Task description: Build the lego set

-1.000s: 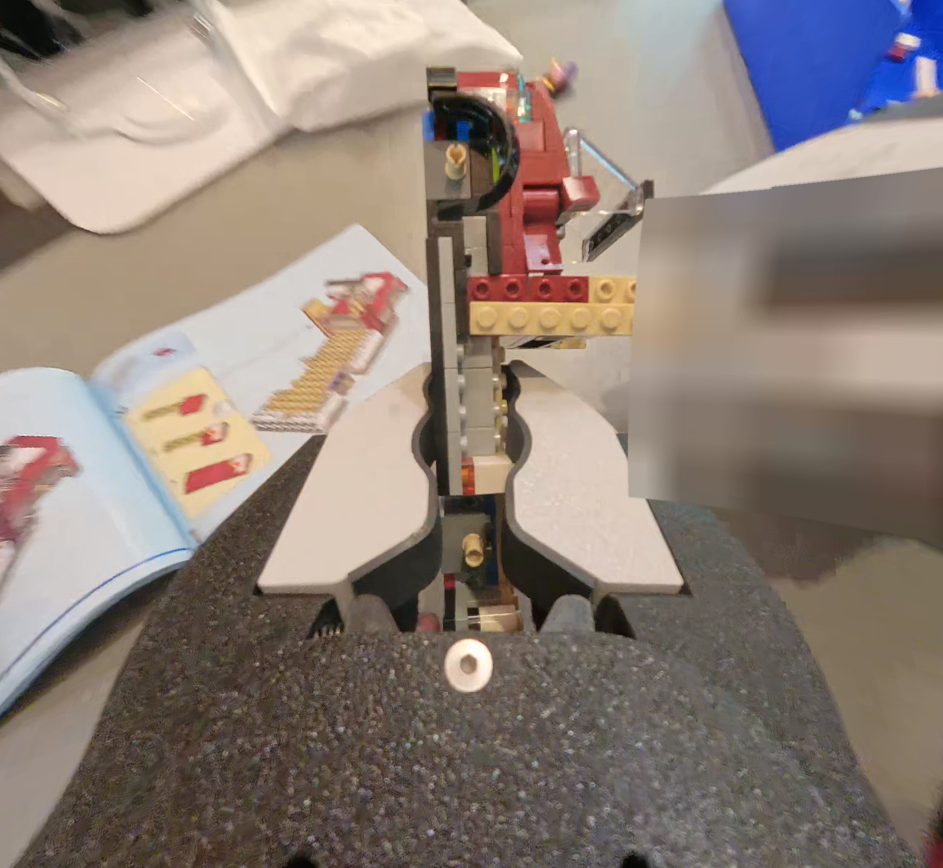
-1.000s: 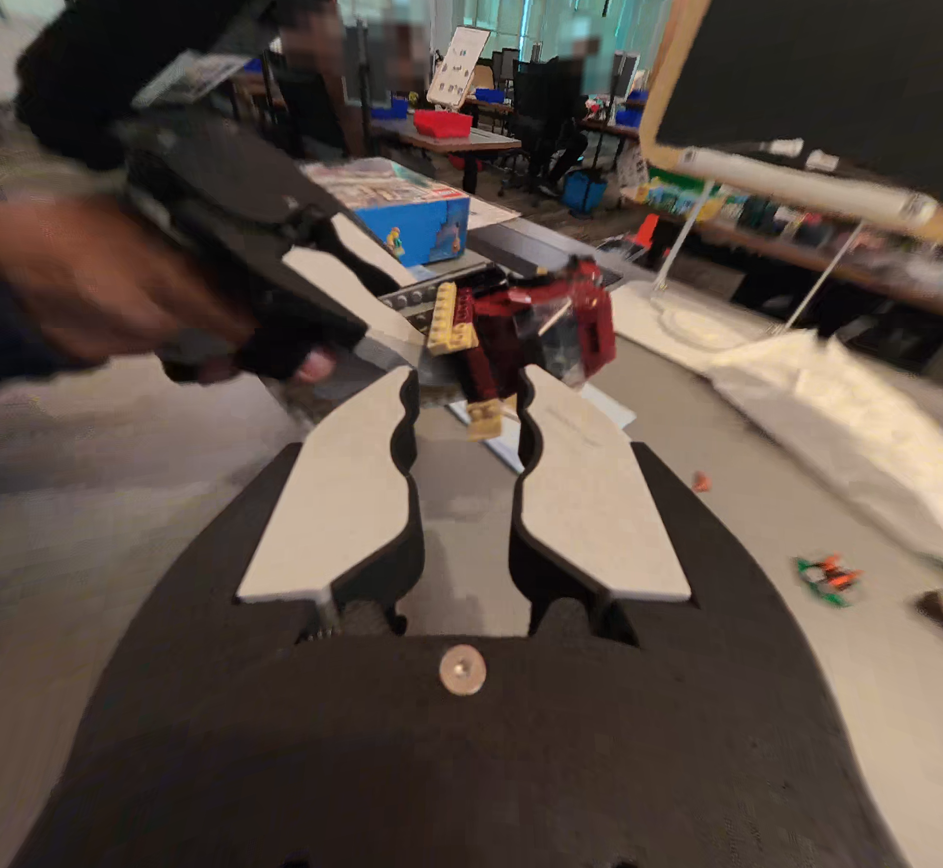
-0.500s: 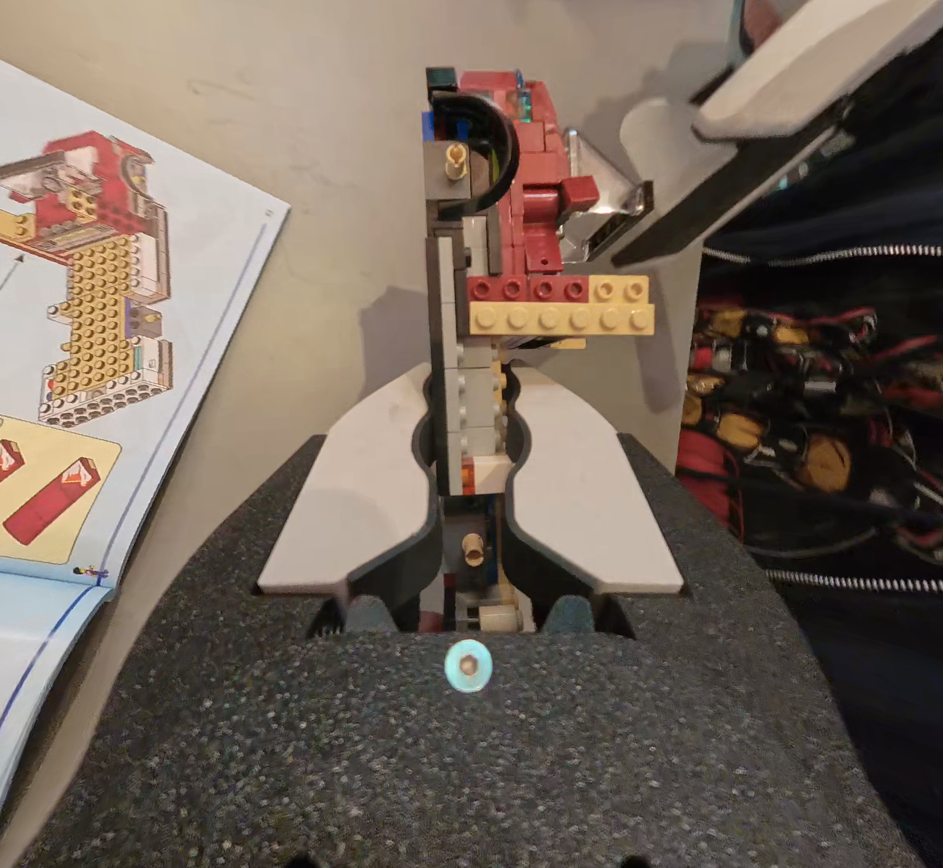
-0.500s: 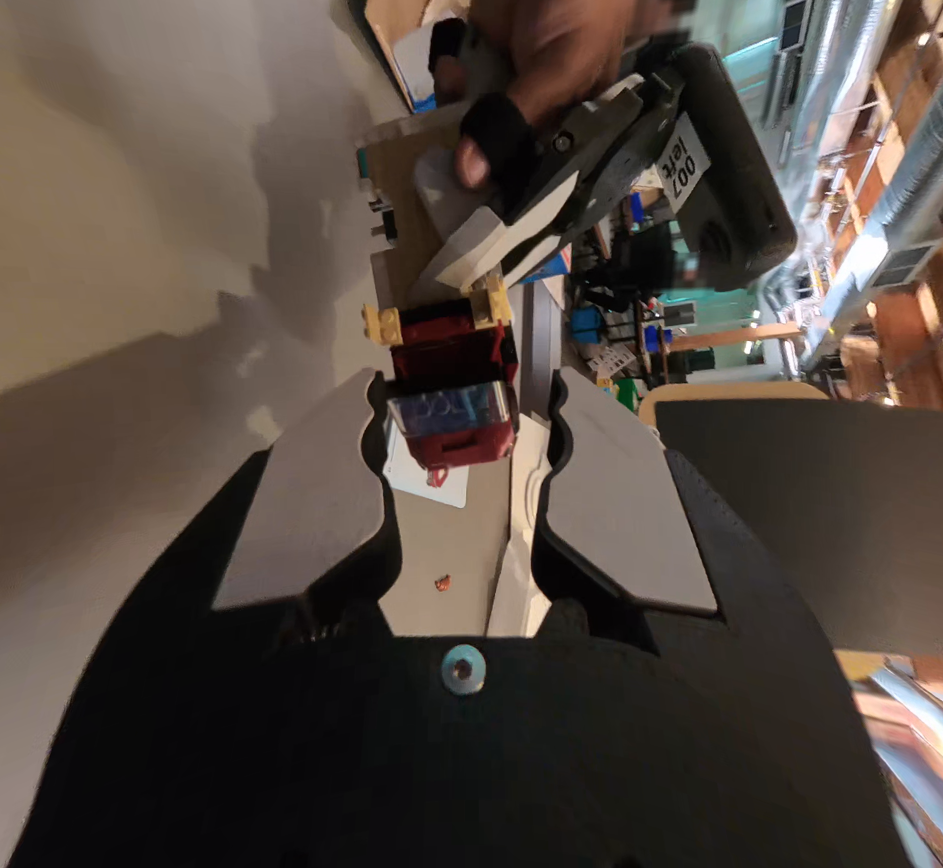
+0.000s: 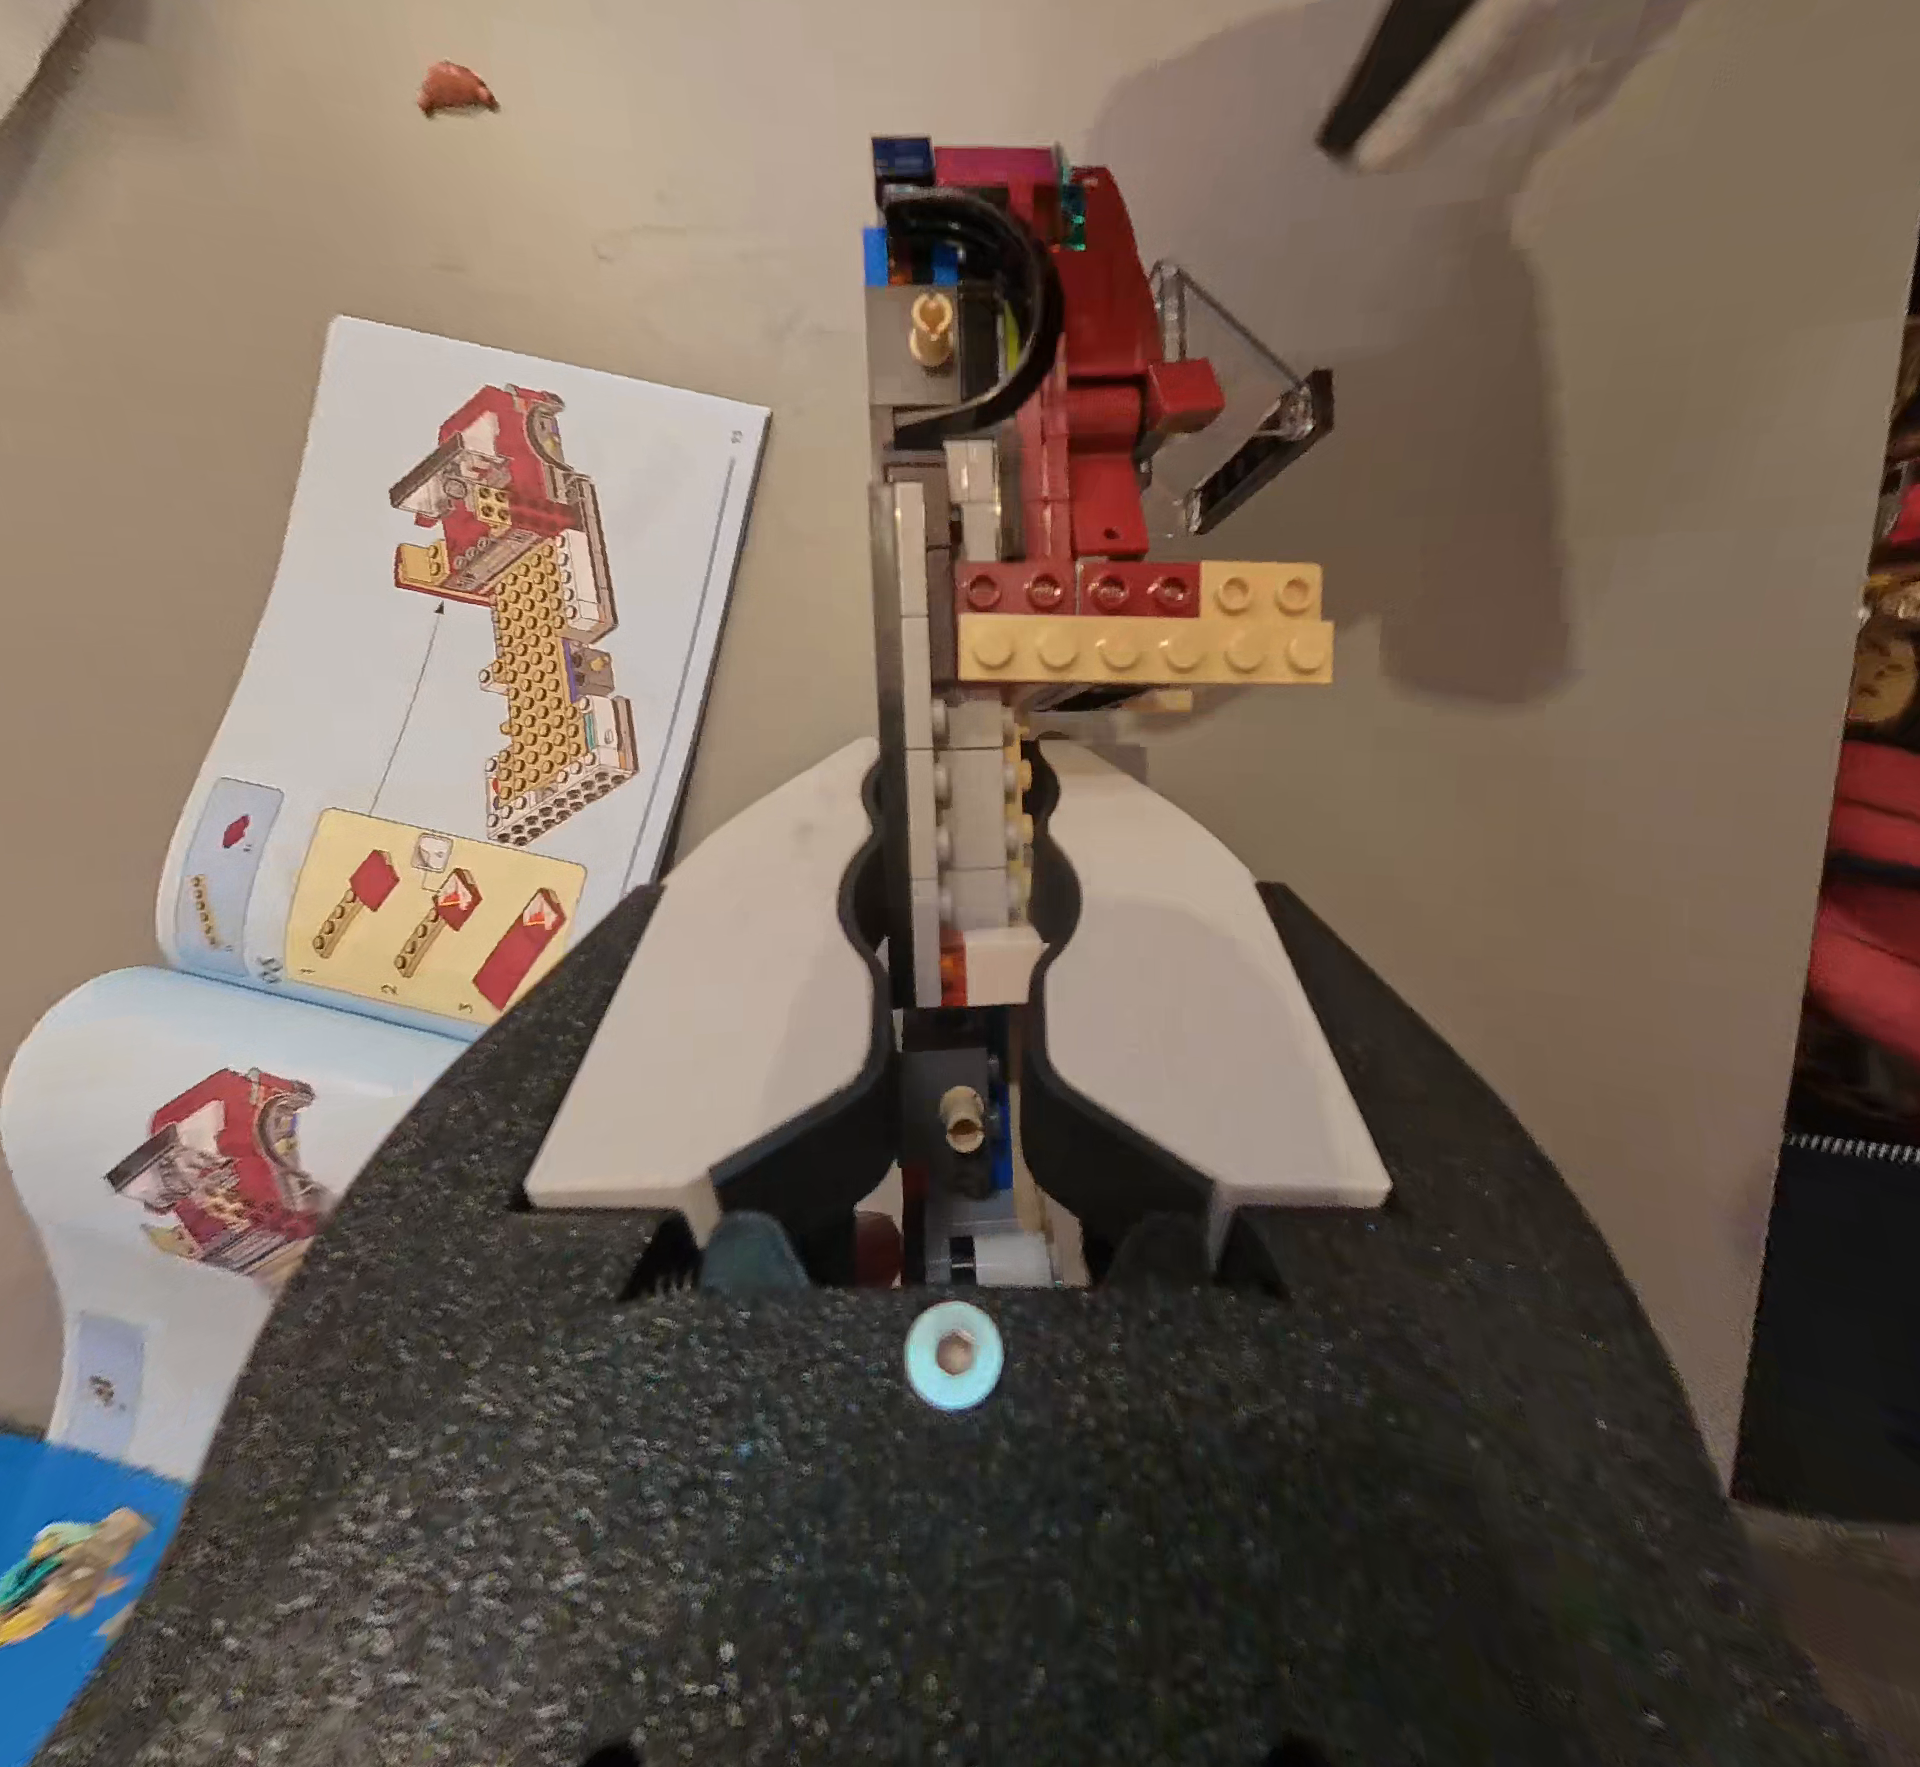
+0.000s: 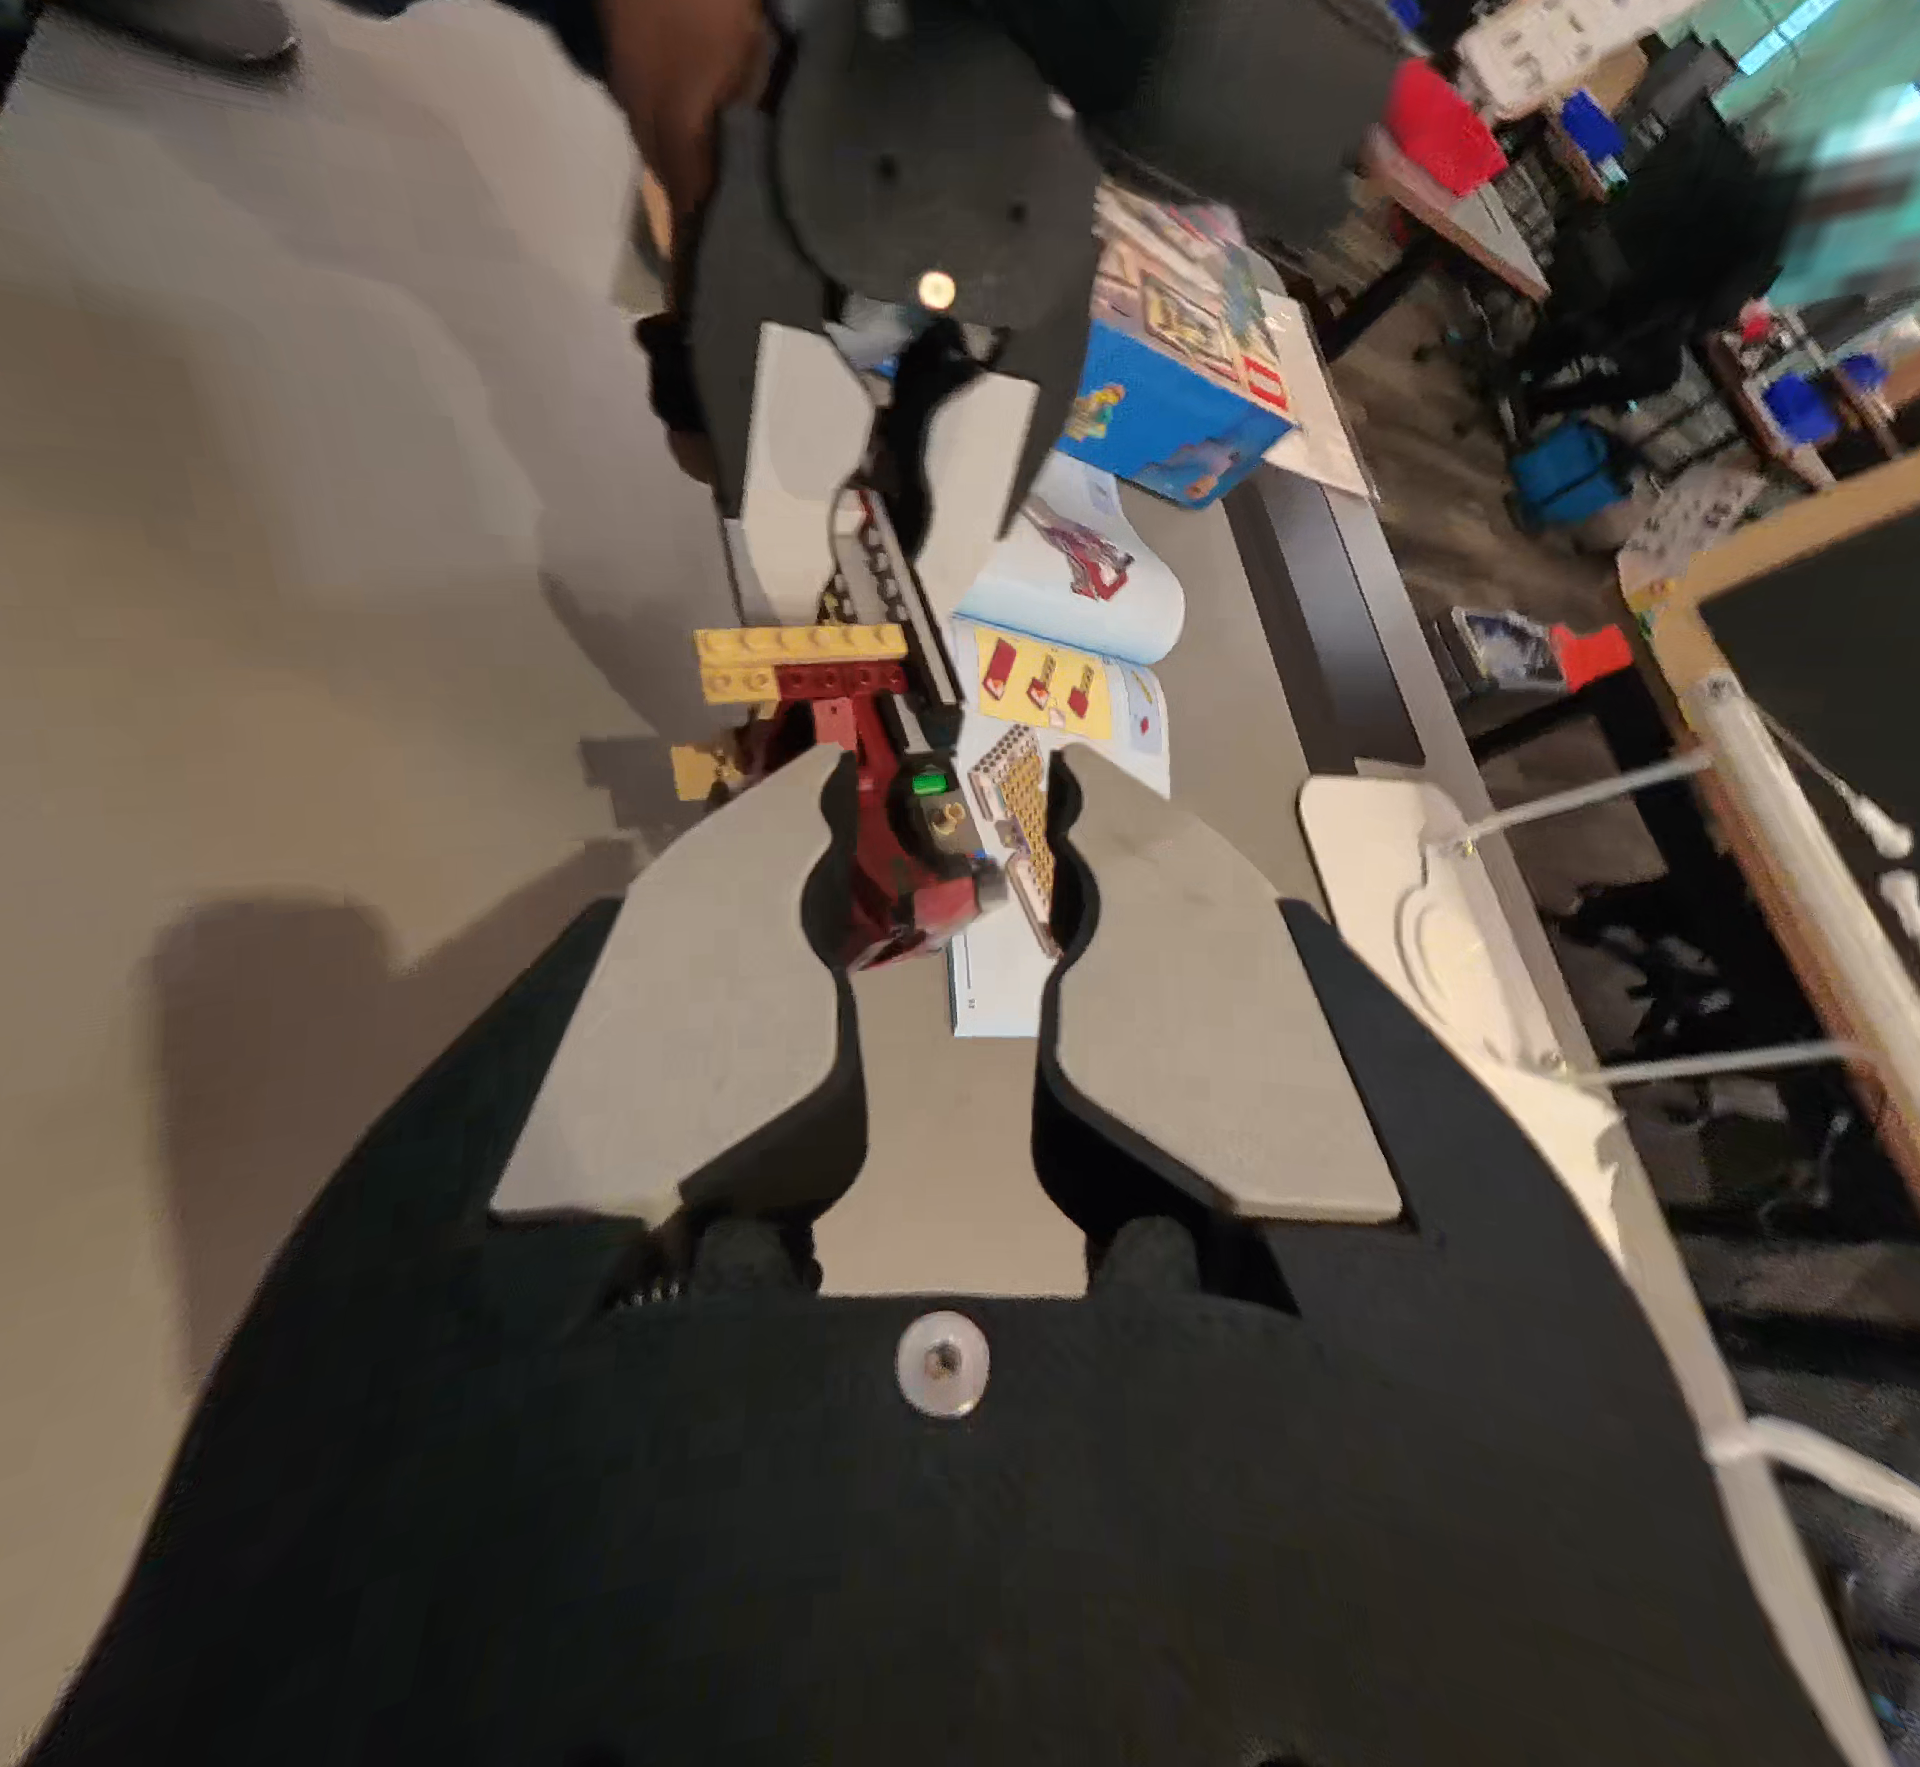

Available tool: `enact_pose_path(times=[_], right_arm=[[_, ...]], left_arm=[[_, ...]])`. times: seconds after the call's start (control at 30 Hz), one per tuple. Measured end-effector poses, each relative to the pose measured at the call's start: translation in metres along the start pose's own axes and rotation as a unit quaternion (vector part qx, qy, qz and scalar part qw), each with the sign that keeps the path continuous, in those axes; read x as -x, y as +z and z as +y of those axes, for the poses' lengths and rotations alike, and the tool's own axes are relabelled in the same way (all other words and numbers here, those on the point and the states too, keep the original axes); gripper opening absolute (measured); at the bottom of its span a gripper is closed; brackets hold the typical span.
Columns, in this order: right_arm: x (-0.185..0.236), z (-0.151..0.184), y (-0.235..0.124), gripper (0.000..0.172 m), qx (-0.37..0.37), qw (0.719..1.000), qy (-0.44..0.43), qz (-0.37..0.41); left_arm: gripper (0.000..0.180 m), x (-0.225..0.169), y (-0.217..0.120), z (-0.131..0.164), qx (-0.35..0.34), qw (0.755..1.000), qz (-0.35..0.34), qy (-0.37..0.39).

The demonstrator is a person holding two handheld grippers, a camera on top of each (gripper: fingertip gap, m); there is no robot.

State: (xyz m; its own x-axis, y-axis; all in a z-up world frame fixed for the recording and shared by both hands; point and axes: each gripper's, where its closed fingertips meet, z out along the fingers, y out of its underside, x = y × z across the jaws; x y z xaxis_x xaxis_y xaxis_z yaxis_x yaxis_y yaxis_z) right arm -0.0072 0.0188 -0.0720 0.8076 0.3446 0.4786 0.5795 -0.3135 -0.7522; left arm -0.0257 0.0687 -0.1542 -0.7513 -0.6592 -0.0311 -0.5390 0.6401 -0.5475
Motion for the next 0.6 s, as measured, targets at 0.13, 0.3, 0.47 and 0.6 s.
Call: enact_pose_path(times=[0.13, 0.3, 0.47, 0.6], right_arm=[[0.001, 0.025, -0.011, 0.023, 0.009, 0.999, 0.017, 0.042], [0.02, 0.054, -0.017, 0.024, 0.061, 0.996, -0.024, 0.063], [0.035, 0.061, -0.025, 0.024, 0.052, 0.997, -0.021, 0.059], [0.036, 0.063, -0.033, 0.019, 0.032, 0.997, -0.002, 0.07]], left_arm=[[0.022, -0.005, 0.01, 0.003, -0.021, 0.999, 0.016, -0.028], [0.022, -0.007, 0.024, 0.009, -0.004, 0.999, 0.034, -0.03], [0.022, -0.006, 0.032, 0.008, 0.003, 0.999, 0.037, -0.026], [0.022, -0.008, 0.035, 0.006, 0.011, 0.999, 0.037, -0.017]])
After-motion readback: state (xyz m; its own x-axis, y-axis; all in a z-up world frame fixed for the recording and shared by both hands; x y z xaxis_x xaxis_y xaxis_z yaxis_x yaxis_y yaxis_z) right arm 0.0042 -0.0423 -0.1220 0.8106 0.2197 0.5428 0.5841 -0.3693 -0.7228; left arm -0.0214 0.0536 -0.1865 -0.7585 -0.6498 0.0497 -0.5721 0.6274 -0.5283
